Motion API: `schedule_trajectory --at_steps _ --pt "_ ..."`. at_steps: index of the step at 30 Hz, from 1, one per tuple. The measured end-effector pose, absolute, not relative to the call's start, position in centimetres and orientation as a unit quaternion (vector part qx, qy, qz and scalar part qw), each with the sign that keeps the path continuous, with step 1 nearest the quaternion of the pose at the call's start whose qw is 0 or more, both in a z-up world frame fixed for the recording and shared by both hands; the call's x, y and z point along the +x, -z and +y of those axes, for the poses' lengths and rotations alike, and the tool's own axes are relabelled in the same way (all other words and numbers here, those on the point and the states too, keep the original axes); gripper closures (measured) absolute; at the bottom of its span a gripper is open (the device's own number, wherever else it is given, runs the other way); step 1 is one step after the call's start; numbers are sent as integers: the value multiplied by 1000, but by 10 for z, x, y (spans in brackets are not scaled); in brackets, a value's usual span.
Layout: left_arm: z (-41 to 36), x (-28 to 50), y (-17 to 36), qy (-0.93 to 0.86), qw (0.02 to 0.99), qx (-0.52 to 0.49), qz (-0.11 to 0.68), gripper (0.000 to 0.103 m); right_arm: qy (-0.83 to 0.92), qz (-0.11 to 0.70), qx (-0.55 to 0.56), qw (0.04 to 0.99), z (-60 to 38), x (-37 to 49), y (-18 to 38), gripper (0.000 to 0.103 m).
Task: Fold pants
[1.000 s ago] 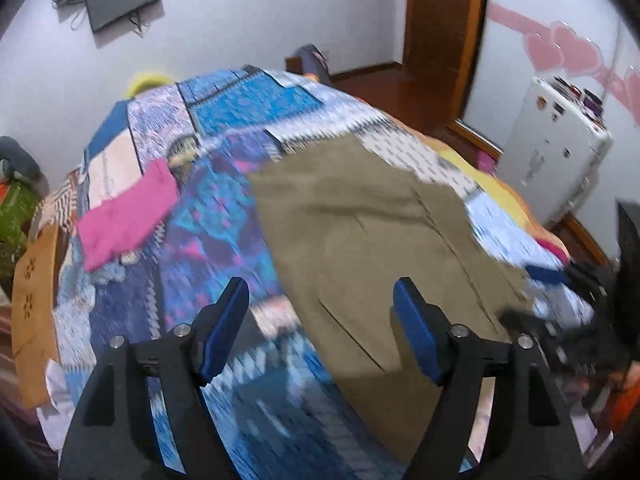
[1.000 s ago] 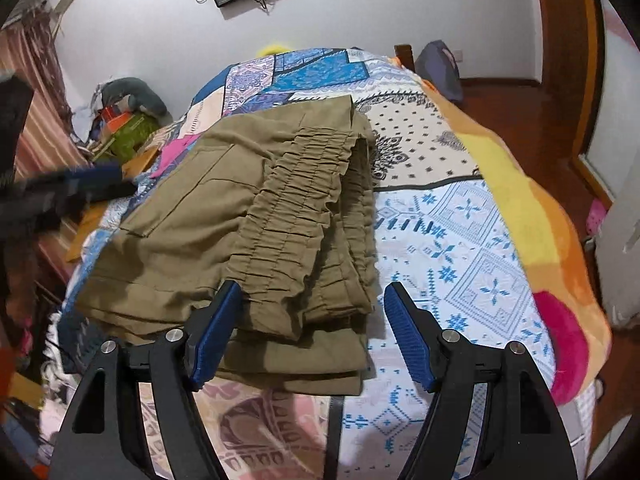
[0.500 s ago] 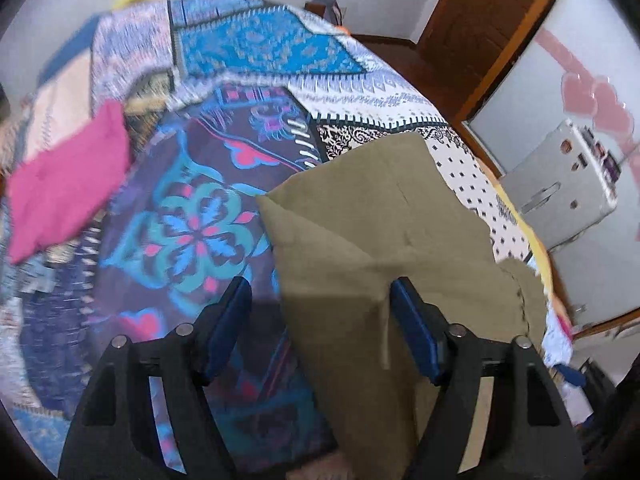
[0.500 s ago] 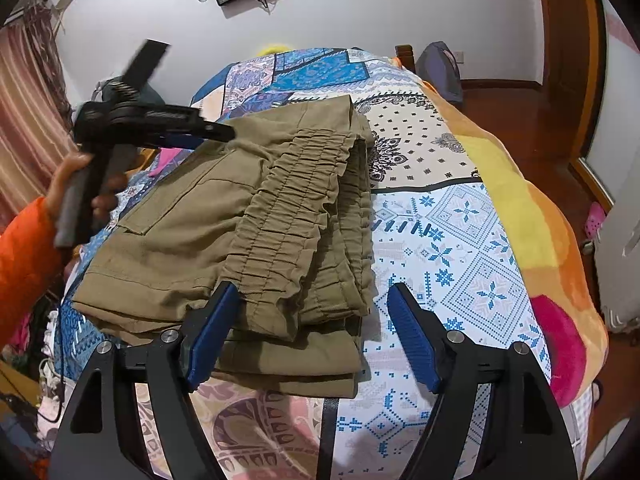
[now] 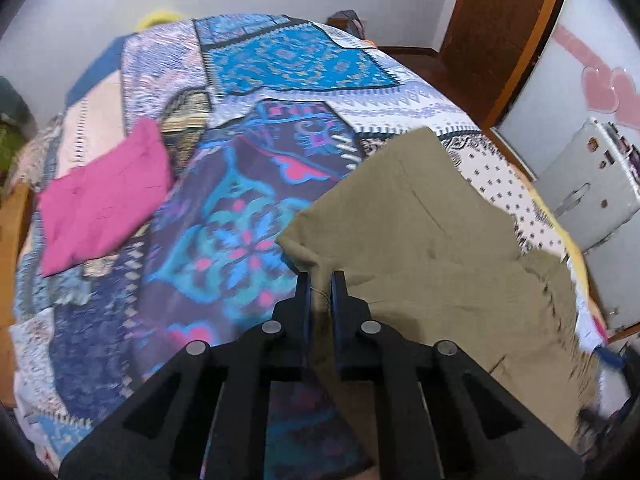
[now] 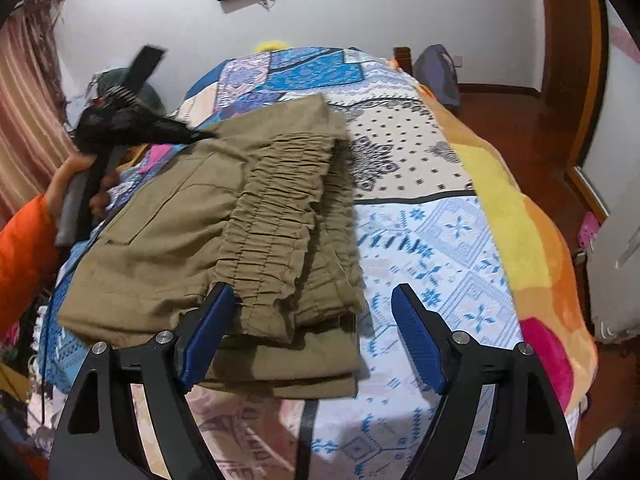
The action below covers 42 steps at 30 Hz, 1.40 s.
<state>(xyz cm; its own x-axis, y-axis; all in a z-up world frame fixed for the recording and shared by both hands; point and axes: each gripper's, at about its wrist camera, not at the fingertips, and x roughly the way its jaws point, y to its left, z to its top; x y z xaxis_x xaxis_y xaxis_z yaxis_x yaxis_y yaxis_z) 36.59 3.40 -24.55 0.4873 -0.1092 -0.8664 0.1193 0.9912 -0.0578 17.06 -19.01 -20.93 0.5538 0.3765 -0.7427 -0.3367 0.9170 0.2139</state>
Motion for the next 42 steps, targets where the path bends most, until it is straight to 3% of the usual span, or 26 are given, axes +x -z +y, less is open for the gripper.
schedule_trajectory --at_steps 12,18,23,30,33,35,42 --pt "95 243 227 -42 870 -27 491 96 -238 395 20 887 -173 158 172 26" --pt "113 188 224 -40 867 -86 489 96 -276 410 -8 869 -140 149 183 26" --pt "128 175 224 -34 865 -119 487 94 -269 431 -42 860 -124 157 214 28" --pt "148 163 239 -29 848 -174 500 89 -245 419 -72 871 -125 170 214 28" --pt "150 160 240 -64 849 -137 506 90 -239 424 -76 870 -127 180 213 29" --pt "152 159 237 -65 851 -122 507 90 -242 427 -74 868 -129 180 208 37" --pt "139 171 193 -10 880 -102 464 89 -269 387 -52 880 -129 184 168 36"
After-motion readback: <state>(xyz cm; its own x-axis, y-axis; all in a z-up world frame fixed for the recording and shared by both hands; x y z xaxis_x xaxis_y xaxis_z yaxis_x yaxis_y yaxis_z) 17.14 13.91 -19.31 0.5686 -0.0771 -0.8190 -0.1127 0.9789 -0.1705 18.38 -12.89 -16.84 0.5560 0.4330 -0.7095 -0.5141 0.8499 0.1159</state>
